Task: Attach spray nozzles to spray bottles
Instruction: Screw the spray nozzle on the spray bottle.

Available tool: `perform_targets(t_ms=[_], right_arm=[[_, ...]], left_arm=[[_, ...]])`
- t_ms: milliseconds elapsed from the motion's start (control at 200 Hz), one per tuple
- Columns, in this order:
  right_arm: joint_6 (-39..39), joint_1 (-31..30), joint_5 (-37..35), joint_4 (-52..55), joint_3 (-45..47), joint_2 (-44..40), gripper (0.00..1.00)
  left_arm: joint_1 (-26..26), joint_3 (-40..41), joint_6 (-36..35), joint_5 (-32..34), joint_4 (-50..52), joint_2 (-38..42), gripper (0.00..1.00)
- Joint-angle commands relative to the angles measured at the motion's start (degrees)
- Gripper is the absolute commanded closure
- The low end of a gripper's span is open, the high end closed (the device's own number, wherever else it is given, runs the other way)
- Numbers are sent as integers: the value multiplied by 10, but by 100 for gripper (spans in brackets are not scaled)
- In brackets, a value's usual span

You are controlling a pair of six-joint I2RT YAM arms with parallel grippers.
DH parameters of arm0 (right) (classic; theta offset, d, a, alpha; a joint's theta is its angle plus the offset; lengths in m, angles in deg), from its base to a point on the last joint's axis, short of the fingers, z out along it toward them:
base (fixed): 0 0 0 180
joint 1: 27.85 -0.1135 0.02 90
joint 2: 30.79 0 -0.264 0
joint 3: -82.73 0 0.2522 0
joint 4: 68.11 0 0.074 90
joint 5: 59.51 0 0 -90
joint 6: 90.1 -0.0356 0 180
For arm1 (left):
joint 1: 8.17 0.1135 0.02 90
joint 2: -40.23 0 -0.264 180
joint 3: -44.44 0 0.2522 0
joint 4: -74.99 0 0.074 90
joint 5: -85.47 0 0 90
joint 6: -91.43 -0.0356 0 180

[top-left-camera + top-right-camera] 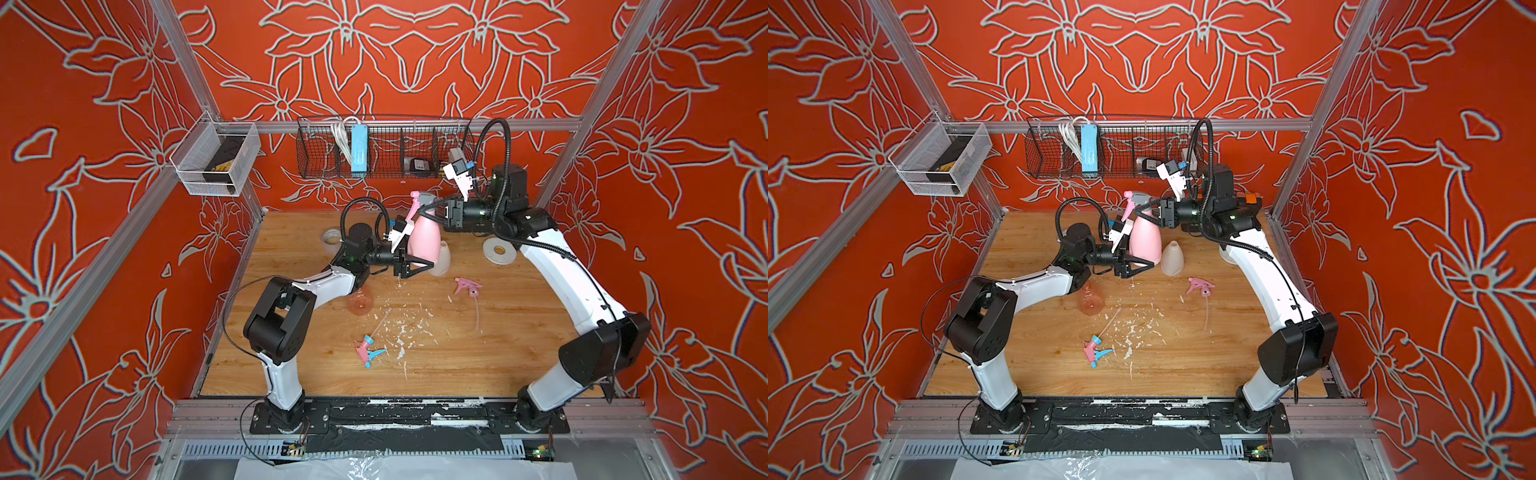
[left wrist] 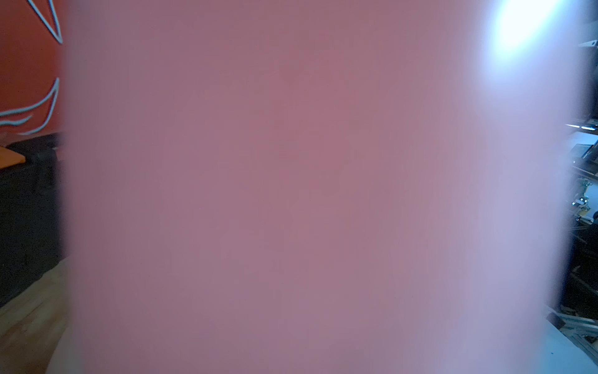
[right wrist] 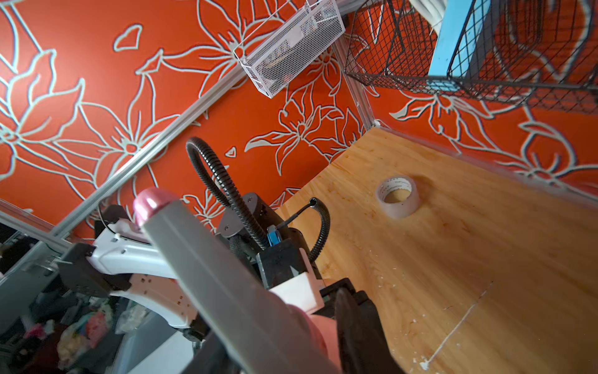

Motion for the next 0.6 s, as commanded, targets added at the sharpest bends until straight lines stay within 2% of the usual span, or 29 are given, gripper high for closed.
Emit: perform_targets(t_ms=[0, 75, 245, 310, 445, 596], right_arm=[[7, -4, -8, -4, 6, -25, 62], [13, -5, -14, 2, 7, -29, 66], [37, -11, -41, 23, 15, -40, 87], [46, -15, -57, 34, 19, -44, 92], [81, -32, -148, 83, 21, -55, 100], [71, -56, -304, 102, 37, -66, 100]], left_arm=[[-1, -13, -6, -5, -23, 8, 62], [-1, -13, -8, -5, -18, 8, 62], [-1, -13, -16, 1, -8, 10, 63], [-1, -14, -23, 14, -3, 11, 63], [-1, -11, -71, 109, 39, 28, 63], [-2, 0, -69, 237, 27, 40, 63]])
